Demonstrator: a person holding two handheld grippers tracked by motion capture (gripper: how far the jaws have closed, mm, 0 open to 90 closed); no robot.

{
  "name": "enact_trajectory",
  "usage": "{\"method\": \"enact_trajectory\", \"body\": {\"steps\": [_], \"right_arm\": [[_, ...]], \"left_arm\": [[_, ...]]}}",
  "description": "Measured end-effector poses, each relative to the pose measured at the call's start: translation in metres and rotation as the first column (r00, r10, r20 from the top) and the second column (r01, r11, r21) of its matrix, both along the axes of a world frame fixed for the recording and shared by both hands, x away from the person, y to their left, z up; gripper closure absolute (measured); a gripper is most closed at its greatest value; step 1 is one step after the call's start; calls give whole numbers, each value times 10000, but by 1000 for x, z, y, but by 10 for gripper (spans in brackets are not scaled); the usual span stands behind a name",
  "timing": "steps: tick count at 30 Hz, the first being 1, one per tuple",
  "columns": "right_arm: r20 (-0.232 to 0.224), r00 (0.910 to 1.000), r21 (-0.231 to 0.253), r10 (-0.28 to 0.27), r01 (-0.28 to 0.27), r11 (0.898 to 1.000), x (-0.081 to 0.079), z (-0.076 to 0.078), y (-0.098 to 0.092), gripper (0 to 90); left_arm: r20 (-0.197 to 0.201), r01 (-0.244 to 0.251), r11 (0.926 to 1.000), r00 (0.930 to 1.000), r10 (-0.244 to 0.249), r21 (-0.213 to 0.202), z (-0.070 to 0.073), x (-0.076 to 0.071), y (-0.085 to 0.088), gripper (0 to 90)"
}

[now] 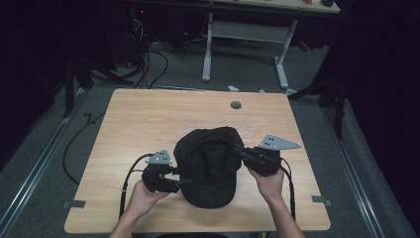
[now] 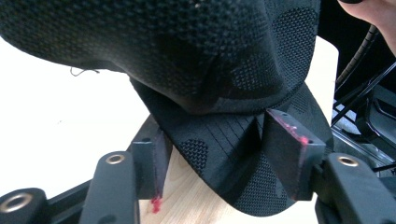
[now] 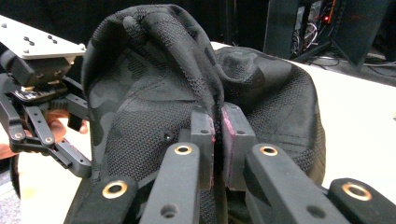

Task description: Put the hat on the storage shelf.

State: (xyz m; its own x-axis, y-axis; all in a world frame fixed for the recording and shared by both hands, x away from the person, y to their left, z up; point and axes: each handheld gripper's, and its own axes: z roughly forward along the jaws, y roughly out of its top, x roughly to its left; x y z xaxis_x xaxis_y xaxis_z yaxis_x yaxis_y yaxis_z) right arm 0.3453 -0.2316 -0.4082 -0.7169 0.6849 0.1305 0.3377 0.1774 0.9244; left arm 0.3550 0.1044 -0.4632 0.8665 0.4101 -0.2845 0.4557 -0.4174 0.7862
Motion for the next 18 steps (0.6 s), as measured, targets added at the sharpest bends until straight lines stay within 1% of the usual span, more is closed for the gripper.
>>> {"method": "enact_trajectory", "body": {"steps": [4, 5, 9, 10, 11, 12, 14, 16, 18], "right_arm": [[38, 10000, -50, -7, 7, 10000, 0, 1, 1, 848], [40, 10000, -72, -5, 6, 10000, 0, 1, 1, 847], [56, 10000, -90, 6, -5, 10000, 1, 2, 0, 846], [56, 10000, -90, 6, -5, 10000, 1, 2, 0, 846], [69, 10000, -90, -2, 3, 10000, 1, 3, 0, 844], [69, 10000, -90, -2, 3, 10000, 1, 3, 0, 844], [96, 10000, -134, 5, -3, 9999, 1, 4, 1, 843], [133, 9999, -194, 5, -3, 9998, 0, 4, 2, 841], [133, 9999, -193, 35, -32, 9998, -1, 4, 3, 838]], "left_arm": [[-59, 37, 10000, 10000, -37, 4, 2, 0, 2, 518], [-113, 70, 10000, 9999, -71, -69, 3, 0, 3, 531], [-128, 95, 9998, 9999, -97, -152, 4, 0, 5, 567], [-149, 131, 9997, 9998, -134, -215, 4, -1, 5, 567], [-197, 171, 9993, 9996, -178, -337, 5, -1, 7, 597], [-197, 171, 9993, 9996, -178, -337, 5, -1, 7, 617], [-230, 201, 9992, 9995, -209, -342, 5, -1, 8, 621], [-294, 226, 9991, 9993, -236, -346, 5, -1, 9, 649], [-365, 242, 9988, 9990, -258, -416, 5, -1, 12, 673]]}}
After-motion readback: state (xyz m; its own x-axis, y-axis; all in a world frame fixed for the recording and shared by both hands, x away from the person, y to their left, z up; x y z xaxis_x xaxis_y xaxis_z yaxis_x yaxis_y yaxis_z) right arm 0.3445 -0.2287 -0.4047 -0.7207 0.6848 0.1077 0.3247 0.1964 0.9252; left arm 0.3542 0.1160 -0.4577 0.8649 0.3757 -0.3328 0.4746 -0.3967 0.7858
